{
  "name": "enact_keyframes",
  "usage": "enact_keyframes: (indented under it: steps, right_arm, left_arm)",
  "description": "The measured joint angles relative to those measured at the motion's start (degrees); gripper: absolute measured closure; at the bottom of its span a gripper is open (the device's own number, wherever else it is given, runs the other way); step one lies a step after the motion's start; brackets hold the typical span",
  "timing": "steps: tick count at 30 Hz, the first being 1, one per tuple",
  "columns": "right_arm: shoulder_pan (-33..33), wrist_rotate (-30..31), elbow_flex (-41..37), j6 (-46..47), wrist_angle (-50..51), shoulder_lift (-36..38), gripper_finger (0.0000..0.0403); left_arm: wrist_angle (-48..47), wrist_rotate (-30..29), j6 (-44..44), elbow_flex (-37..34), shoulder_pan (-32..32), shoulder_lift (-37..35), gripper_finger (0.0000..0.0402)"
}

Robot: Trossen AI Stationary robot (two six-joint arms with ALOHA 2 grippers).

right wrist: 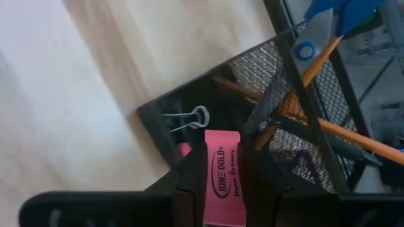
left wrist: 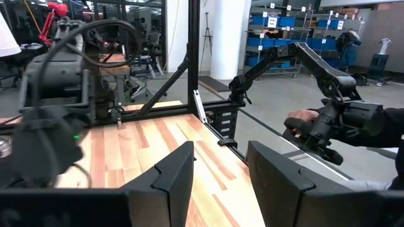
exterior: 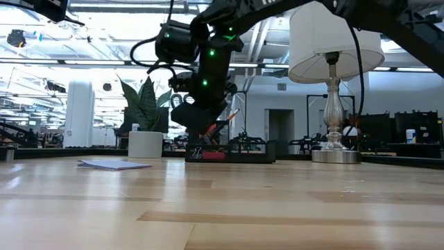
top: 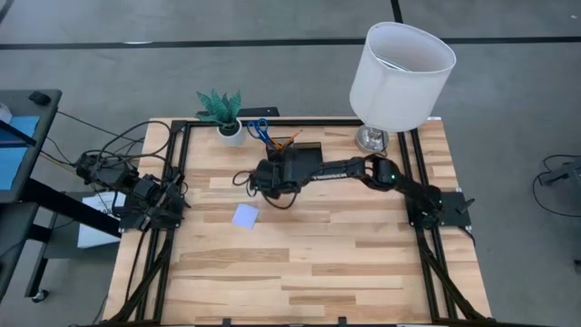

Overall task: Pick and place office supplies into organizer
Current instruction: Put the pink eraser into the desk organizer

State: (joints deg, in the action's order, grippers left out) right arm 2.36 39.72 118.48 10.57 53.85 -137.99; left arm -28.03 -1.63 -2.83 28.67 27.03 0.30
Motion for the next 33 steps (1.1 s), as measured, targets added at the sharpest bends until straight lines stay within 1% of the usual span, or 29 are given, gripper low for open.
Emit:
enact_keyframes:
  steps: [4,11,18,33]
  right_arm:
    - [1.63,-1.71,0.0,-2.61,-0.56,0.0,0.0333]
    - [3.74,-6.75,0.0,-5.51,-0.63,0.0,0.0333]
    - [4.26,-6.96,0.0,-7.8,-2.28,0.0,0.0334]
    - [5.02,-7.25,-0.01,-10.48,-2.0,0.0,0.0331]
  left_arm:
    - [0.0,0.0,0.0,0.0,0.0,0.0,0.026]
    - [-0.01,-0.02,0.0,-0.01,0.0,0.0,0.026]
    - [-0.02,-0.02,0.0,0.0,0.0,0.0,0.026]
    - [-0.04,-0.04,0.0,-0.01,0.0,0.0,0.026]
